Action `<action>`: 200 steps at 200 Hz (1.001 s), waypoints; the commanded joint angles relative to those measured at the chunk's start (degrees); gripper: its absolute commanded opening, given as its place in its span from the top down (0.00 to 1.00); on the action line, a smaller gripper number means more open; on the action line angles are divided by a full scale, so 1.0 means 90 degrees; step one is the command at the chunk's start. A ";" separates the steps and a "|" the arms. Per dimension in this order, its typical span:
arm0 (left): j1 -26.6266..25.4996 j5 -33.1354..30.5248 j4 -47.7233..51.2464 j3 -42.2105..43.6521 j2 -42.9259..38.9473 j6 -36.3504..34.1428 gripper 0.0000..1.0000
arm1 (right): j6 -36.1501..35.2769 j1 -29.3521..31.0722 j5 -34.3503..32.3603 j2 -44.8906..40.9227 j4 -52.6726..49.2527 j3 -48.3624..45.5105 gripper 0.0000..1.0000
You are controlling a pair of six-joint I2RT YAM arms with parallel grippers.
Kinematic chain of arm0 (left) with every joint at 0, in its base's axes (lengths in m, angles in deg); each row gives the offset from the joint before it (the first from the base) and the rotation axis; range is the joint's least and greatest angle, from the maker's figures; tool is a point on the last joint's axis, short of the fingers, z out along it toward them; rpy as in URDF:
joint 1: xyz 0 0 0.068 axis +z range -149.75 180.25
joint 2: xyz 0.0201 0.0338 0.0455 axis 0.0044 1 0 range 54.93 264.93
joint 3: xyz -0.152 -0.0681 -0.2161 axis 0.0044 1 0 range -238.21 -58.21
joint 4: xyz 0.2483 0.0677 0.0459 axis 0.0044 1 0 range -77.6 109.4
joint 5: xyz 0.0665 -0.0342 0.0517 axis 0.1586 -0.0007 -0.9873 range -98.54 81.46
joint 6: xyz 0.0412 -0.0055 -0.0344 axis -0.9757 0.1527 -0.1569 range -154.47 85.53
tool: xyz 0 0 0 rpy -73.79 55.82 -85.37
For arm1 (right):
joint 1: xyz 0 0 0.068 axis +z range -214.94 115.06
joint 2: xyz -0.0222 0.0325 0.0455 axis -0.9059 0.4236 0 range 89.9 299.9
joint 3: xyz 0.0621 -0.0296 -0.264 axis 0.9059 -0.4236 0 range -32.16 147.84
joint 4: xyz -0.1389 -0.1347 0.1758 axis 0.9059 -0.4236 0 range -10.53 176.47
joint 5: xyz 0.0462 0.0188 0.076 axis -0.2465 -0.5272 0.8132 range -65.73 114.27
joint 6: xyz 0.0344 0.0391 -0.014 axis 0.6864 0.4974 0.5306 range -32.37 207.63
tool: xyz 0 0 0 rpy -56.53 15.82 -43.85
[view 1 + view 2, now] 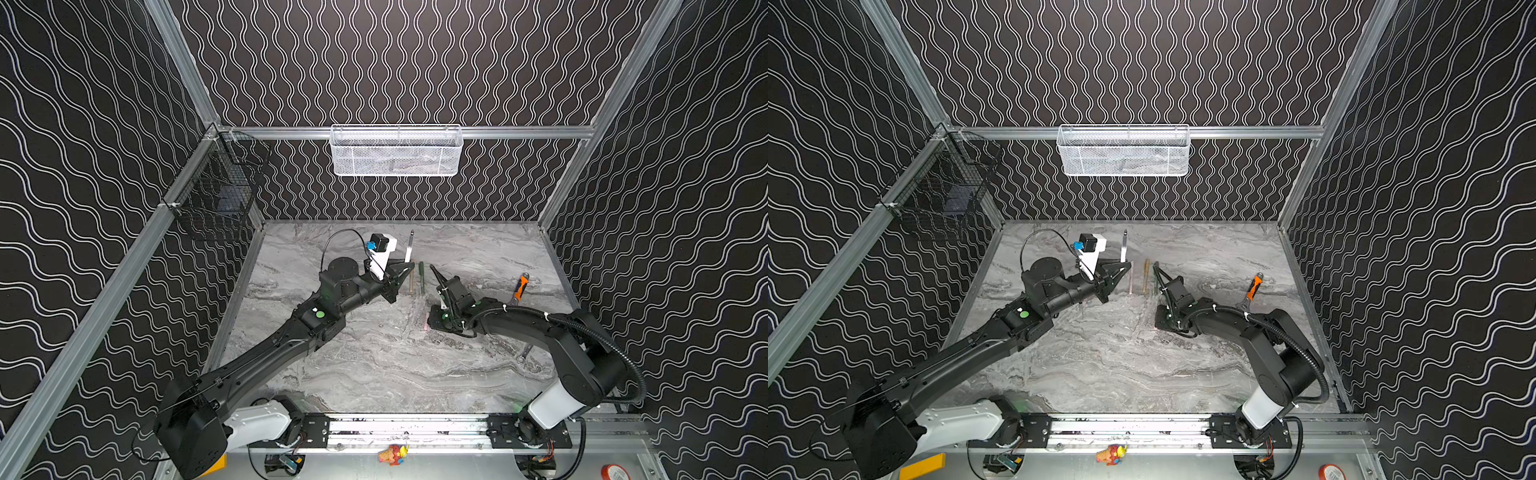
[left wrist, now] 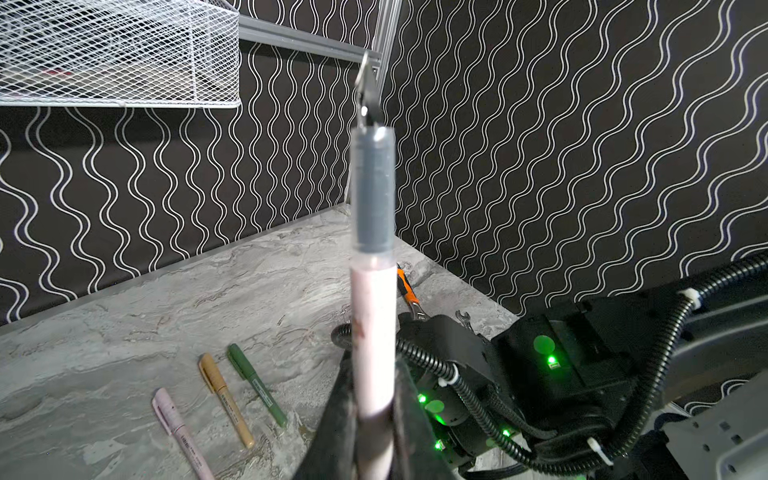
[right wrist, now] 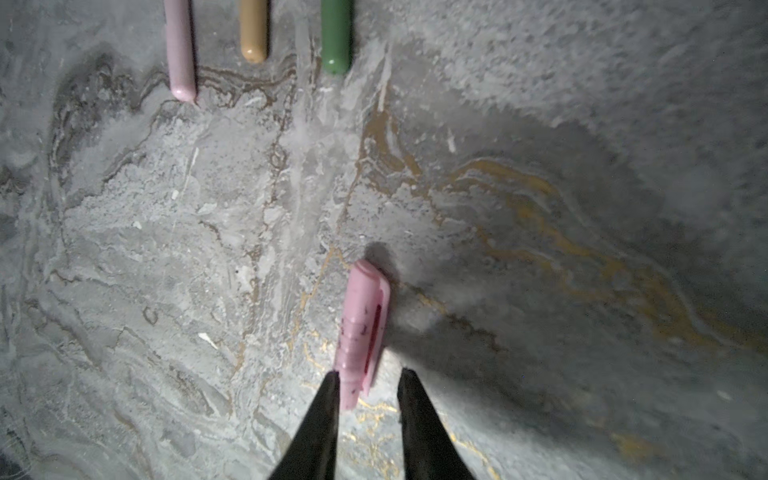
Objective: Insert the pens into the pen caps
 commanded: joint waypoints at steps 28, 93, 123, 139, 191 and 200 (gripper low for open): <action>-0.0034 0.0074 -0.0144 -0.0066 0.0031 -0.0156 1.00 | 0.0120 0.0012 -0.0372 0.0225 0.0027 0.0155 0.73; -0.0072 0.0069 -0.0129 -0.0071 0.0021 -0.0167 1.00 | 0.0021 0.0012 -0.0390 0.0431 0.0001 0.0228 0.73; -0.0082 0.0048 -0.0102 -0.0085 0.0010 -0.0205 1.00 | -0.0003 0.0010 -0.0364 0.0548 0.0014 0.0333 0.72; -0.0091 0.0037 -0.0098 -0.0066 0.0006 -0.0205 1.00 | -0.0013 0.0012 -0.0350 0.0559 0.0000 0.0392 0.72; -0.0102 0.0060 -0.0078 -0.0098 0.0006 -0.0205 1.00 | -0.0414 -0.0012 -0.0610 0.0555 -0.0350 0.0560 0.72; -0.0102 0.0067 -0.0066 -0.0101 -0.0003 -0.0206 1.00 | -0.0457 -0.0017 -0.0676 0.0518 -0.0426 0.0577 0.73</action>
